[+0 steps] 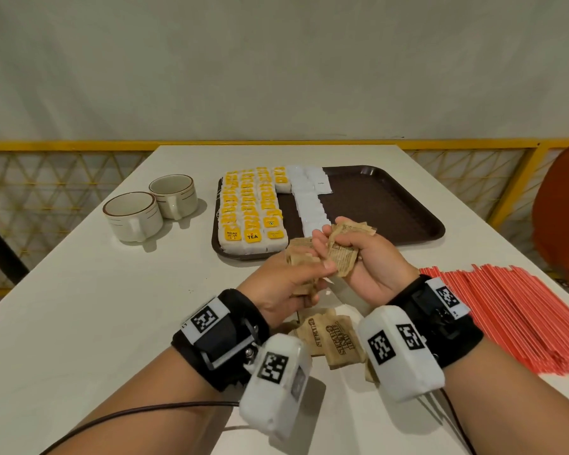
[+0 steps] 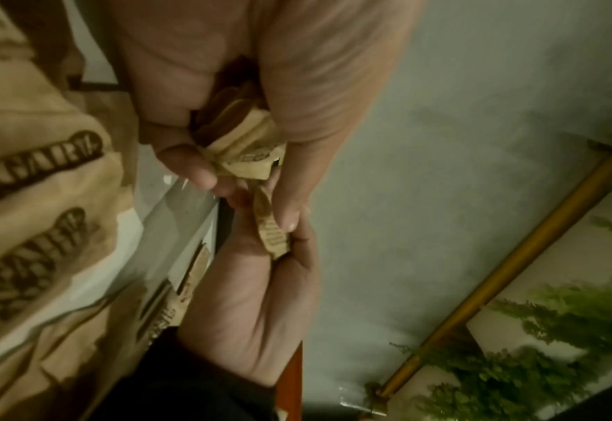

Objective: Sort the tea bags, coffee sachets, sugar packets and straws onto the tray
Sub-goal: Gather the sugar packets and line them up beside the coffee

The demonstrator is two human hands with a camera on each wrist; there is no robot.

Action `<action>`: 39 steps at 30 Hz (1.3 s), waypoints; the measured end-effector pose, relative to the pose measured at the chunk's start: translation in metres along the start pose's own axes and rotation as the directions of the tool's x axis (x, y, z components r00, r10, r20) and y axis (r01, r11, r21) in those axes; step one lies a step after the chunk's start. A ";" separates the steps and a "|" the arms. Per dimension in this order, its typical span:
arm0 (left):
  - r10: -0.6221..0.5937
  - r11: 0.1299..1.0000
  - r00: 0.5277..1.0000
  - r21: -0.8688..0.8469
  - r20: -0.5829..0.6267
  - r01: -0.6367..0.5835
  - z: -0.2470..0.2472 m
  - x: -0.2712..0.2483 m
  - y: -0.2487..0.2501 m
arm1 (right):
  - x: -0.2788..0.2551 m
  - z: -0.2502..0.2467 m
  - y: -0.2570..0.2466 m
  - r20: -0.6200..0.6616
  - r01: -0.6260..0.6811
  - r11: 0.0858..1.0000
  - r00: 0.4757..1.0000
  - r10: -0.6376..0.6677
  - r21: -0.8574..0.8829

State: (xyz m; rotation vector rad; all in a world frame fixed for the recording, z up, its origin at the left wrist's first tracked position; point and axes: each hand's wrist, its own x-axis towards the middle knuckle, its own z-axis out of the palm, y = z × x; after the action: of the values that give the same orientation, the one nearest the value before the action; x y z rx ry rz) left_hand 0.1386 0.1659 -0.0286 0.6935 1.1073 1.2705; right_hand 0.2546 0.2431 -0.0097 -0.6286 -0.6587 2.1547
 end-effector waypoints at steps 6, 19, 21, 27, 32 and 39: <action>0.017 0.994 1.000 -0.108 -0.020 -0.019 -0.003 -0.002 0.010 | 0.001 0.001 -0.001 0.027 0.150 0.987 0.988 -0.149 -0.052; -0.203 0.904 0.970 -0.354 0.138 0.239 -0.012 -0.011 0.027 | -0.012 -0.001 -0.004 0.185 0.192 0.815 0.977 -0.106 -0.546; -0.185 0.918 0.979 -0.341 0.090 0.205 -0.012 -0.008 0.026 | -0.009 -0.002 -0.005 0.100 0.165 0.848 0.986 -0.132 -0.503; -0.137 0.910 0.990 -0.393 0.022 0.134 -0.014 -0.004 0.025 | -0.008 0.000 -0.008 0.019 0.138 0.920 0.990 -0.141 -0.367; -0.082 0.917 0.997 -0.391 0.017 0.082 -0.015 -0.001 0.022 | -0.012 0.000 -0.006 0.034 0.115 0.861 0.993 -0.113 -0.495; -0.004 0.978 0.999 -0.206 0.044 0.013 -0.014 0.000 0.014 | -0.013 0.001 0.005 0.047 0.100 0.711 0.995 -0.093 -0.696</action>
State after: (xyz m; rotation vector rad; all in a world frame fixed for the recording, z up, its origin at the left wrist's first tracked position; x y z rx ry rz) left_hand 0.1204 0.1669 -0.0212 0.5563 0.9265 1.3355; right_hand 0.2587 0.2301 -0.0097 -0.9470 -1.5142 1.7619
